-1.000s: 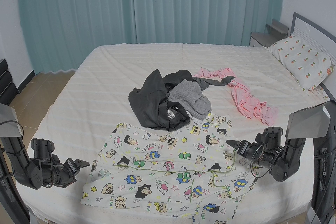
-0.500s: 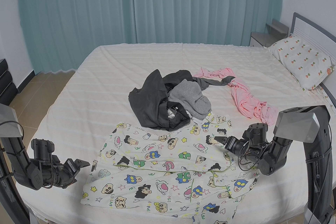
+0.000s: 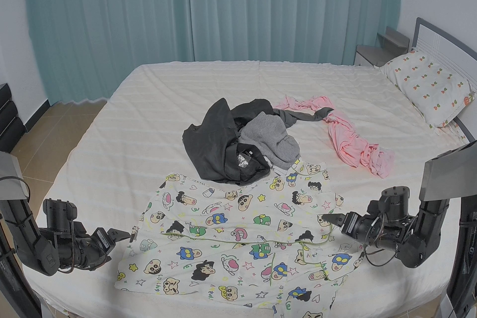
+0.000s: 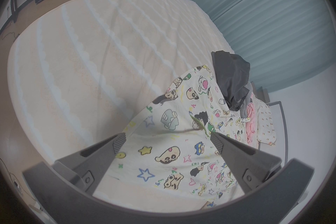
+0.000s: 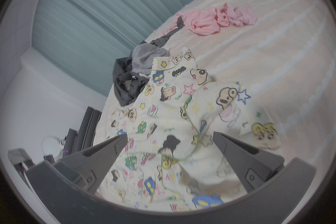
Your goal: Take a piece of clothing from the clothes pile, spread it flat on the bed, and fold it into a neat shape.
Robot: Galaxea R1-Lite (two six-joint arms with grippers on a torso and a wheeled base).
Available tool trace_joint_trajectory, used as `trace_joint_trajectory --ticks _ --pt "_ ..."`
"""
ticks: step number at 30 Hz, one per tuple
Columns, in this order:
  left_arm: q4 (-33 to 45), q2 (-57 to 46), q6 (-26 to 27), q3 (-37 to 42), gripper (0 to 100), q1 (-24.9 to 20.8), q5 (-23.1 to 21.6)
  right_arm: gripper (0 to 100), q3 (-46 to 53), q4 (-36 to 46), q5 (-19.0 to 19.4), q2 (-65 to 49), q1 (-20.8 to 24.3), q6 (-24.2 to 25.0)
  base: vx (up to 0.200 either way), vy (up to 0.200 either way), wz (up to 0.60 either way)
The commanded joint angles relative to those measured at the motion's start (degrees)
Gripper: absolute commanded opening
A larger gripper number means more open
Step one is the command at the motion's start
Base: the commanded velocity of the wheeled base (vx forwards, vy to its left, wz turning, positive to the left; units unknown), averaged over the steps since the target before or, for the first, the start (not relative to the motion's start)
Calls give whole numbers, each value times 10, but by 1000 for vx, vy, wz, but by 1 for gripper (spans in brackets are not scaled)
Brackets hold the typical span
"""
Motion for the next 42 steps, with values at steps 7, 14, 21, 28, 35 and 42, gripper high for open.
trace_joint_trajectory --ticks 7,14,21,28,35,42 --pt "0 -8 0 23 100 -4 -13 100 119 -56 32 19 10 -92 -200 0 0" --pt "0 -8 0 24 100 -3 -14 100 117 -89 33 91 47 -99 -171 0 0" --pt "0 -7 0 27 100 -4 -15 100 118 -89 26 123 116 -92 0 0 0" --pt "0 -7 0 27 100 -4 -14 100 76 -89 -35 153 164 -78 0 0 0" --pt "0 -7 1 25 100 -5 -14 100 44 -88 -70 168 186 -77 0 0 0" --pt "-33 -6 1 26 100 -3 -8 100 -7 -61 -83 170 188 -78 0 0 0"
